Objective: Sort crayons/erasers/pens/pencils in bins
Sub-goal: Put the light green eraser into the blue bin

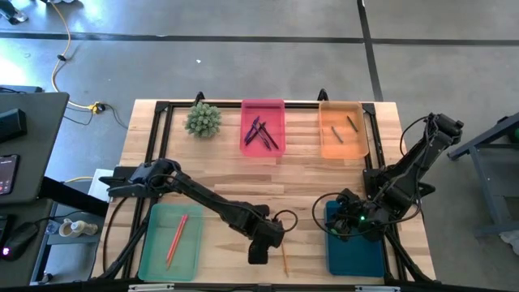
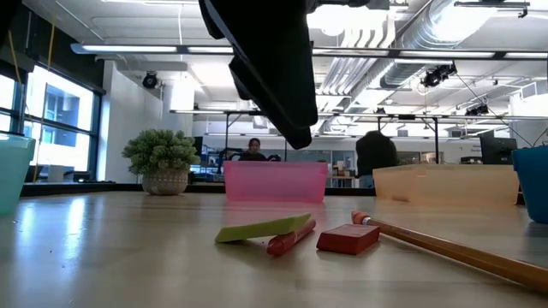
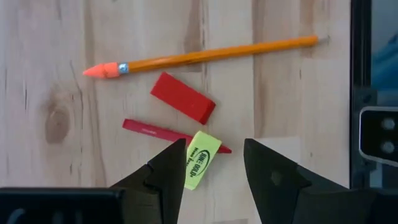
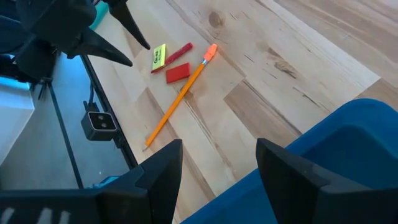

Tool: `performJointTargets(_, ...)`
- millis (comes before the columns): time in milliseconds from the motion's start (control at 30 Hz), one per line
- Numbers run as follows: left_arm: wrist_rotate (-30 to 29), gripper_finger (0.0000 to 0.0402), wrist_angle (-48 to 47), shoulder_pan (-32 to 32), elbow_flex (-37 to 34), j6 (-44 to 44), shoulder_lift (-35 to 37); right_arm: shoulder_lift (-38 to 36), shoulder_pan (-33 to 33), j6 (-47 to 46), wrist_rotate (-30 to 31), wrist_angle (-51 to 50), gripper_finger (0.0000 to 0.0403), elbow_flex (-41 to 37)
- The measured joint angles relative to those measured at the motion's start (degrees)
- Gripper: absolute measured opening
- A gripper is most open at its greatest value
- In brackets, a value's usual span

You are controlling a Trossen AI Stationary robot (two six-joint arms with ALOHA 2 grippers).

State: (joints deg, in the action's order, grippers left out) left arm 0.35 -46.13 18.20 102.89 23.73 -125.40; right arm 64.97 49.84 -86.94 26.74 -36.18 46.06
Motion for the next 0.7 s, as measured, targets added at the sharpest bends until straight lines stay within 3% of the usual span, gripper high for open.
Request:
performJointTargets(233, 0.0, 0.0194, -0.3, 0.4, 0.1, -3.4, -1.5, 0.0, 0.0, 0.0, 0.0, 0.0, 0.0197, 0.0)
performJointTargets(367, -3.1, 0.0217, -1.3, 1.1, 0.0, -5.9, -1.9, 0.0, 0.0, 0.0, 0.0, -0.1, 0.0197, 0.0)
performJointTargets(700, -2.7, 0.0223, -2.6, 1.2, 0.0, -8.0, -4.8, 0.0, 0.0, 0.0, 0.1, -0.7, 0.0197, -0.1)
